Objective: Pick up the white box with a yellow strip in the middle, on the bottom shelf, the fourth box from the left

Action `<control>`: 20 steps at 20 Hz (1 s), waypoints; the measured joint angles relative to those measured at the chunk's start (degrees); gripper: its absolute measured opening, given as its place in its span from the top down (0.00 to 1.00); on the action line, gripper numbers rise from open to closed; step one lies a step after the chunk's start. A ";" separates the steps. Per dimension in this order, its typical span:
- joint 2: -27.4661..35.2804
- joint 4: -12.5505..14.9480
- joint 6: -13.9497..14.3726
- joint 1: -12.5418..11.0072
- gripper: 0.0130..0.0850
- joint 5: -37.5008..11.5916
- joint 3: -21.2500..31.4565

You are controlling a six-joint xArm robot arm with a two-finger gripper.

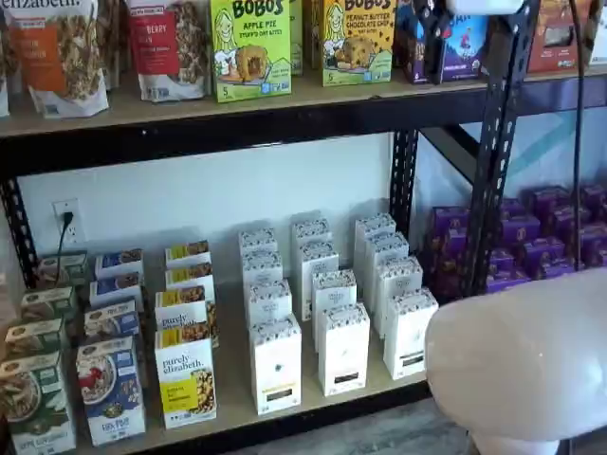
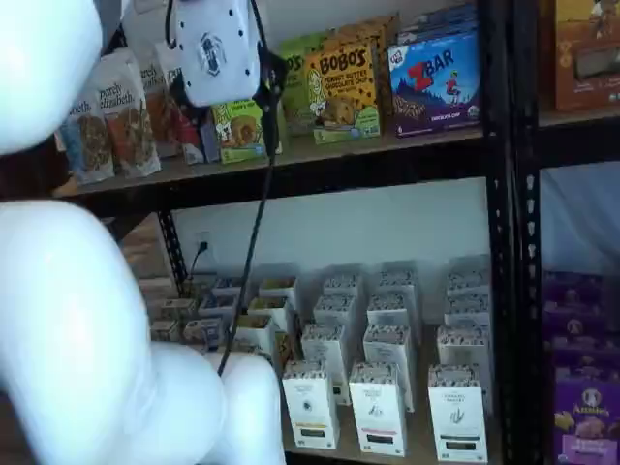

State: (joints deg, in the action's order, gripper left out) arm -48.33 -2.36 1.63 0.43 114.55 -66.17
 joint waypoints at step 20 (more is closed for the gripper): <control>-0.12 3.77 3.54 4.61 0.00 -13.06 10.31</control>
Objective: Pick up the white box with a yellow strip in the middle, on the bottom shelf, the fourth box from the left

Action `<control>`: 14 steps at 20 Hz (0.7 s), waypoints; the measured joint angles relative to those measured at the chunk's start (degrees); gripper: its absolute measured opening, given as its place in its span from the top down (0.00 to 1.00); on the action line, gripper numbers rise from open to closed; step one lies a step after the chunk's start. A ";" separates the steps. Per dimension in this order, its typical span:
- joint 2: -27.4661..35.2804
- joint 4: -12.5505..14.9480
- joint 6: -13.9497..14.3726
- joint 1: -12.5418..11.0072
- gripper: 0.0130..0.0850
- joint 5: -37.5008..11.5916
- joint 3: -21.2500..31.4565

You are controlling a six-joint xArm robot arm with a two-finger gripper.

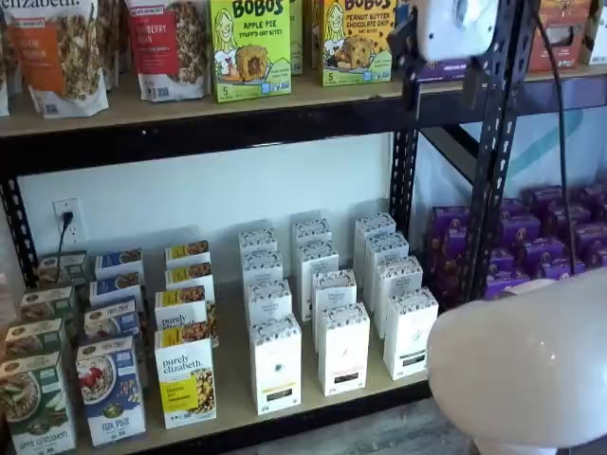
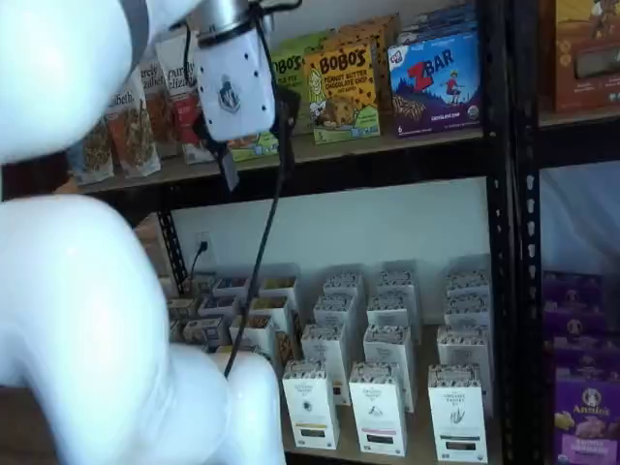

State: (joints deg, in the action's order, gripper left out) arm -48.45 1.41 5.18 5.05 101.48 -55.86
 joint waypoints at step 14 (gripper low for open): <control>1.25 -0.79 2.87 2.27 0.00 -19.95 15.03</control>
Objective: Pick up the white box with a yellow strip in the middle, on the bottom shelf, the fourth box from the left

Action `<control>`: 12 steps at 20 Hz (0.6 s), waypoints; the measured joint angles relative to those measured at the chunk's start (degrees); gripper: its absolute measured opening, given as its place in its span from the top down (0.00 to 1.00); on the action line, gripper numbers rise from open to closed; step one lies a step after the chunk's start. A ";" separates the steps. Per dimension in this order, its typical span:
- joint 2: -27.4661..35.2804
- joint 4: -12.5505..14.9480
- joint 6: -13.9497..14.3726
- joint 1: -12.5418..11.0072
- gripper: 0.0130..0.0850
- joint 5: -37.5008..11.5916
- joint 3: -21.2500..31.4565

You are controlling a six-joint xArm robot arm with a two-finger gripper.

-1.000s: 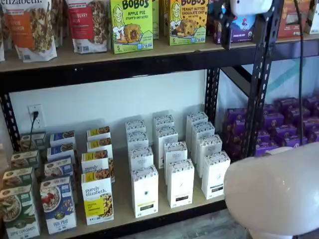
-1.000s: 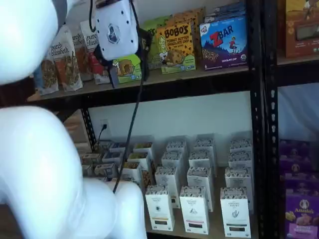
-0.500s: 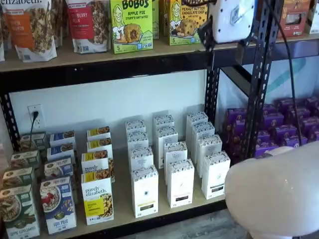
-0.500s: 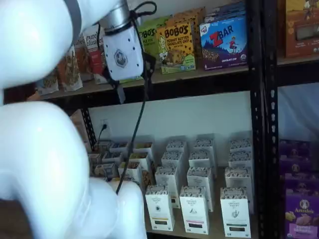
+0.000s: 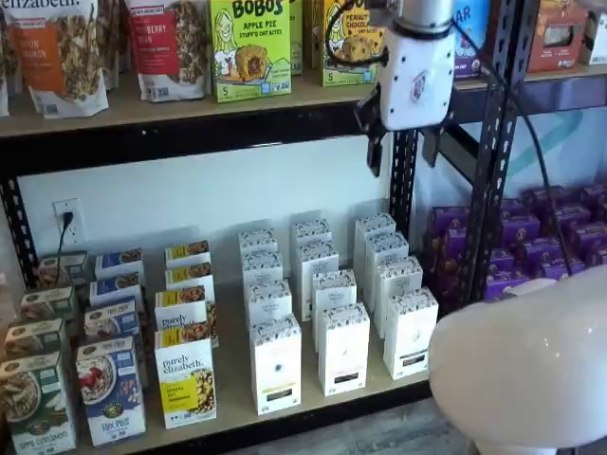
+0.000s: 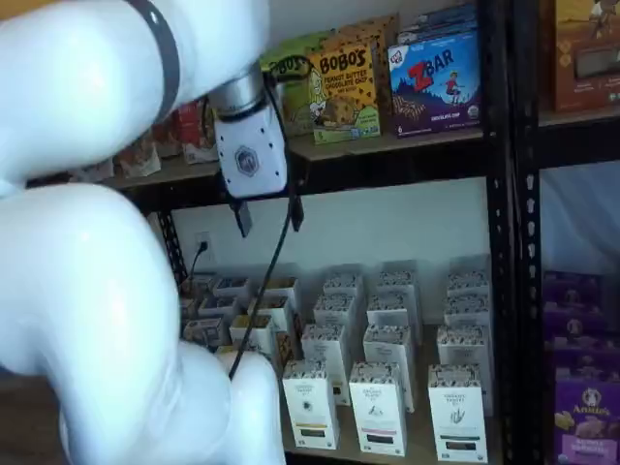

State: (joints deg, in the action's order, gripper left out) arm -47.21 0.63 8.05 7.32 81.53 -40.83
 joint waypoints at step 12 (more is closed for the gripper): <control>8.30 -1.46 2.63 3.08 0.00 -18.24 9.32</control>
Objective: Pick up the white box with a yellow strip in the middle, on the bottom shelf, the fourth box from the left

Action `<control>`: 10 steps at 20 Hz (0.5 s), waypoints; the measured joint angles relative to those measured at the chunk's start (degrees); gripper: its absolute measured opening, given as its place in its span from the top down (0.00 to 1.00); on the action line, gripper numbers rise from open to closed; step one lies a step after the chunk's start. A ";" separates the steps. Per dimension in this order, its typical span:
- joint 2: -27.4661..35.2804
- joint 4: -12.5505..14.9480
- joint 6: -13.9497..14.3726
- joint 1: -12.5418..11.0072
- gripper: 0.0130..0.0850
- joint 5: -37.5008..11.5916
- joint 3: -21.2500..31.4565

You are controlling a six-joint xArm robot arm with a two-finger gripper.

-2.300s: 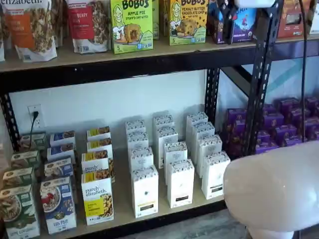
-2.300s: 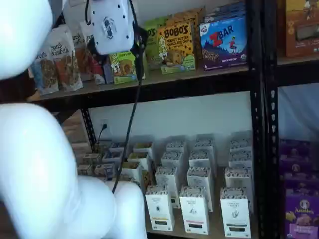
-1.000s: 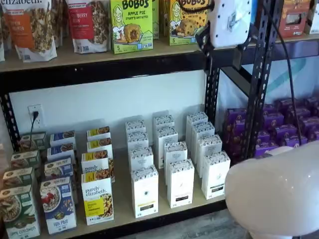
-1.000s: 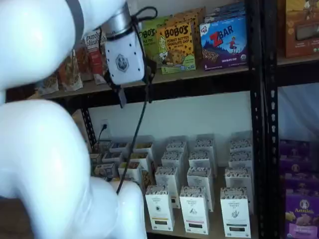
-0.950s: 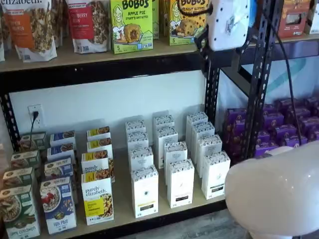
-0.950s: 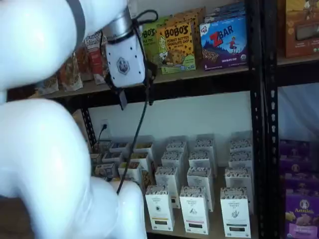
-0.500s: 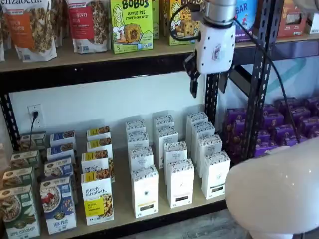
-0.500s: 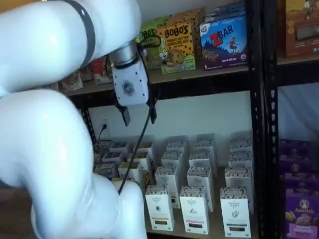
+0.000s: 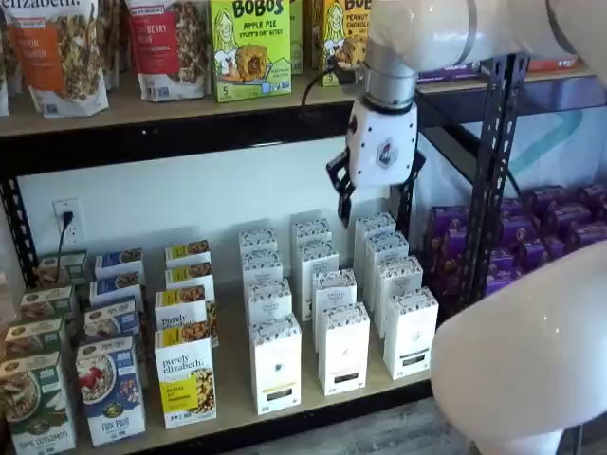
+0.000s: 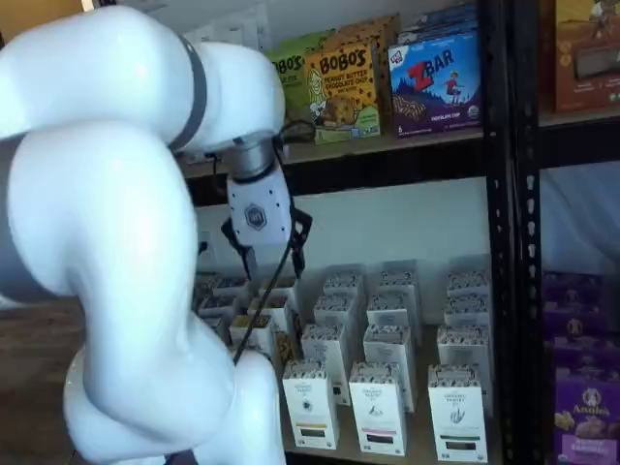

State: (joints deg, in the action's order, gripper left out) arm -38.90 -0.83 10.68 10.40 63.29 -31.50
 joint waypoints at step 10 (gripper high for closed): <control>9.37 -2.87 0.23 2.22 0.00 -12.73 3.74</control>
State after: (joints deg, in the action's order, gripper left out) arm -29.54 -3.70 10.92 12.63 50.57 -27.76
